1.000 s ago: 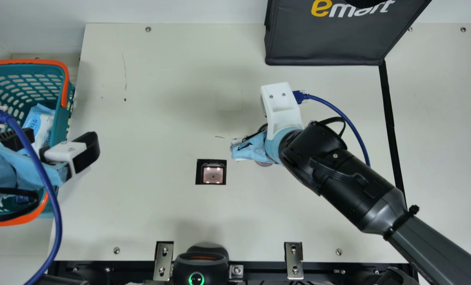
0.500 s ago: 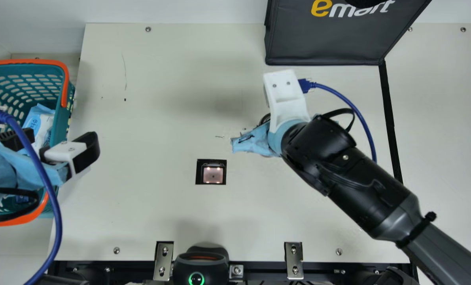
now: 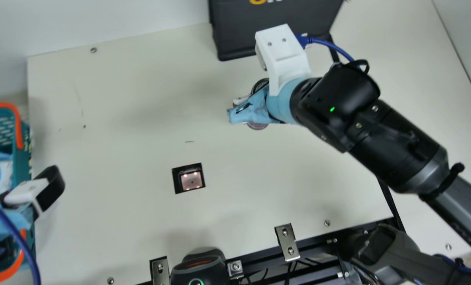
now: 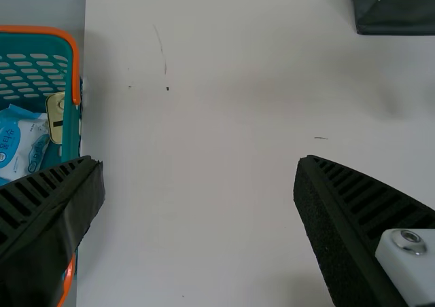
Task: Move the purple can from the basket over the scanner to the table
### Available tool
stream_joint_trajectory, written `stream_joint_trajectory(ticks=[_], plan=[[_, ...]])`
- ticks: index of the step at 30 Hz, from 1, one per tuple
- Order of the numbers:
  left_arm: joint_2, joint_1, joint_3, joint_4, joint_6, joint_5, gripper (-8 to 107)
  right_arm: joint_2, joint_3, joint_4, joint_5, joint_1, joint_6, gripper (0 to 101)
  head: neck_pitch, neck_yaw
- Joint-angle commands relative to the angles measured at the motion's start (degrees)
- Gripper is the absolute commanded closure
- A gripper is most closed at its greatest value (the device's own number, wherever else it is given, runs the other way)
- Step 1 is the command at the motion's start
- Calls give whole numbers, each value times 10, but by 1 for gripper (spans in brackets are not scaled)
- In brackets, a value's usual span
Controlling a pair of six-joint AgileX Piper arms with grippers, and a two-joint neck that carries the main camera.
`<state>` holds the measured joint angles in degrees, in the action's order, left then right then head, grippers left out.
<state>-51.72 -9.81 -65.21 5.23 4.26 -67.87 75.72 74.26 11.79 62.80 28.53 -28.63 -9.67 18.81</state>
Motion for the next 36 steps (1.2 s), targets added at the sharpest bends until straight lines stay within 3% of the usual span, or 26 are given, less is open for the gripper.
stream_joint_trajectory(ticks=[1, 9, 17, 27, 36], plan=[[0, 0, 0, 0, 0, 0, 9, -26, -13, -14, -3, -68, 31, 101, 17, 28], [0, 0, 0, 0, 0, 0, 9, -88, -52, -69, -6, -239, 142, 101, 17, 28], [0, 0, 0, 0, 0, 0, 9, -93, -52, -115, -13, -392, 265, 101, 17, 28], [0, 0, 0, 0, 0, 0, 9, -29, 0, -161, -28, -531, 398, 101, 17, 28], [0, 0, 0, 0, 0, 0, 9, 62, 66, -180, -47, -600, 465, 101, 17, 28]])
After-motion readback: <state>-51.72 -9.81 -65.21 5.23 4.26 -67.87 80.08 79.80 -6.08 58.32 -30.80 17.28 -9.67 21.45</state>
